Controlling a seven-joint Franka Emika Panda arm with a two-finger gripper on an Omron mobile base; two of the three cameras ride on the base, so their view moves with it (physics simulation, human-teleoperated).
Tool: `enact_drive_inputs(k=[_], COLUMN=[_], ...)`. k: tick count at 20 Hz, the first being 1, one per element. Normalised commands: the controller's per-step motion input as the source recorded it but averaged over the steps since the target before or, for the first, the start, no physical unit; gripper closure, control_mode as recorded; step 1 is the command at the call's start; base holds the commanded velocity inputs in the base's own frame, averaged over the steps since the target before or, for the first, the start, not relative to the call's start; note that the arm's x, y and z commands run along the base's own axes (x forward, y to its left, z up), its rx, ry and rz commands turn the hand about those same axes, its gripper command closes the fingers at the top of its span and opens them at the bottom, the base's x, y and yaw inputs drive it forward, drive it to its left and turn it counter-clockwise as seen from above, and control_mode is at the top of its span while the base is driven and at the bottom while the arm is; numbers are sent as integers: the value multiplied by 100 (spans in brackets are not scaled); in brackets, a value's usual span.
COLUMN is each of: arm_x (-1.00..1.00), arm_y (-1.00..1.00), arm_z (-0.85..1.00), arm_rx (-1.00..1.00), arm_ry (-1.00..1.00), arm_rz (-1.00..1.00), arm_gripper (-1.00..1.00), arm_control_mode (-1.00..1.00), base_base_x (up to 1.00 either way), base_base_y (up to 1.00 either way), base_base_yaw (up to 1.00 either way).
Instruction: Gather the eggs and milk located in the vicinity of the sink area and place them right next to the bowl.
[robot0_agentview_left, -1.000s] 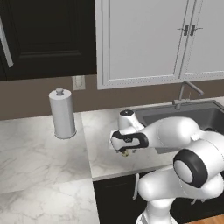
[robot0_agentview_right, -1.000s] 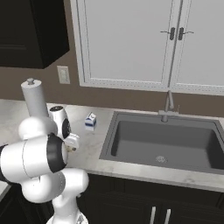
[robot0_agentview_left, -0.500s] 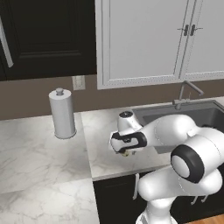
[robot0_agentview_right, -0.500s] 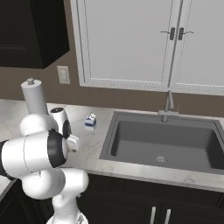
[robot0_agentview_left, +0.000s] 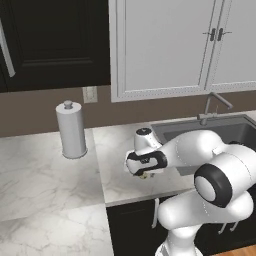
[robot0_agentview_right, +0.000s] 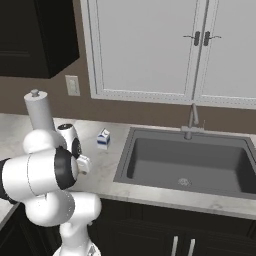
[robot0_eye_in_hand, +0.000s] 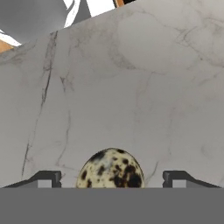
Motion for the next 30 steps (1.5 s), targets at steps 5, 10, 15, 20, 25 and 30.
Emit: enact_drive_inputs(k=[5, 10, 15, 20, 25, 30], arm_x=[0, 0, -1, -19, -44, -78], arm_y=[0, 0, -25, -55, -61, -57], arm_z=[0, 0, 14, 89, 85, 57], arm_rx=[0, 0, 0, 0, 0, 0], arm_ry=[0, 0, 2, 0, 0, 0], arm_rz=[0, 0, -1, 1, 2, 3], arm_gripper=[100, 100, 100, 100, 100, 100], arm_control_mode=[-100, -100, -100, -100, -100, -100], base_base_x=[0, 0, 0, 0, 0, 0], base_base_y=[0, 0, 0, 0, 0, 0], base_base_yaw=[0, 0, 0, 0, 0, 0])
